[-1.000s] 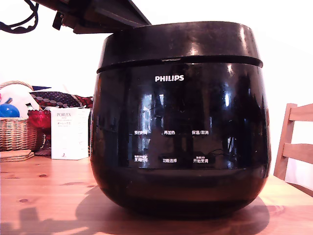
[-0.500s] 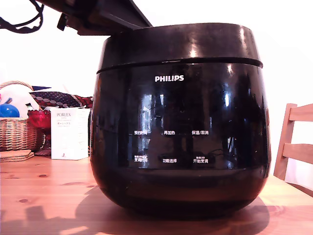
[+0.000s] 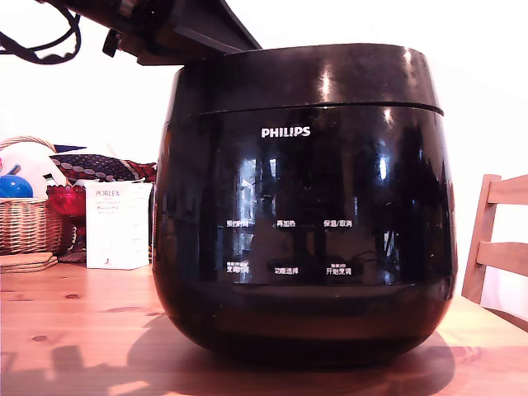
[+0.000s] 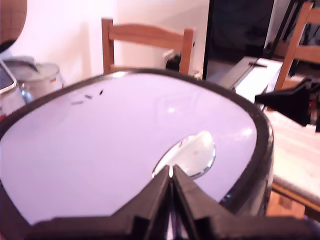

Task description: Close the rice cooker by pressing the lid down with medium force

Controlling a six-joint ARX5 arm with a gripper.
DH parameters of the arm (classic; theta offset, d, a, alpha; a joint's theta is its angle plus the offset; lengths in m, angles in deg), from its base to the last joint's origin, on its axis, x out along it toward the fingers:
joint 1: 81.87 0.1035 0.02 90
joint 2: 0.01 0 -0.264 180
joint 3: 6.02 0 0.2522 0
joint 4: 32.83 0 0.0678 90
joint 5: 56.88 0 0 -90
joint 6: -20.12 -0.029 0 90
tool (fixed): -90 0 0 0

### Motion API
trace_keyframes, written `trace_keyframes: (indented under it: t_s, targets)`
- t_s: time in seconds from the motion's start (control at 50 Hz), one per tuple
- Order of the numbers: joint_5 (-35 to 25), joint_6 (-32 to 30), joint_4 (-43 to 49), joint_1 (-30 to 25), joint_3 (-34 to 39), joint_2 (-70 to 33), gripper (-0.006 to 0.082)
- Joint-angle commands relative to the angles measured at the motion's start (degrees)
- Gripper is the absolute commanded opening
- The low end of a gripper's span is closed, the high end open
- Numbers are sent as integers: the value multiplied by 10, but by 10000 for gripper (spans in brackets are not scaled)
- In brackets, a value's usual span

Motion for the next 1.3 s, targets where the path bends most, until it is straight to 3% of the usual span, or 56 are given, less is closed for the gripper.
trace_keyframes:
  t_s: [0.0, 0.3, 0.4, 0.76, 1.28]
  targets:
    - [-2, 2, 9, -2, 38, -22, -22]
    - [0, -4, -20, 19, -1, 17, -22]
    - [-1, -35, -17, 43, -21, 21, -22]
    - [0, -71, 16, 174, -83, 22, -22]
    - [19, -74, 33, 393, -90, 64, -22]
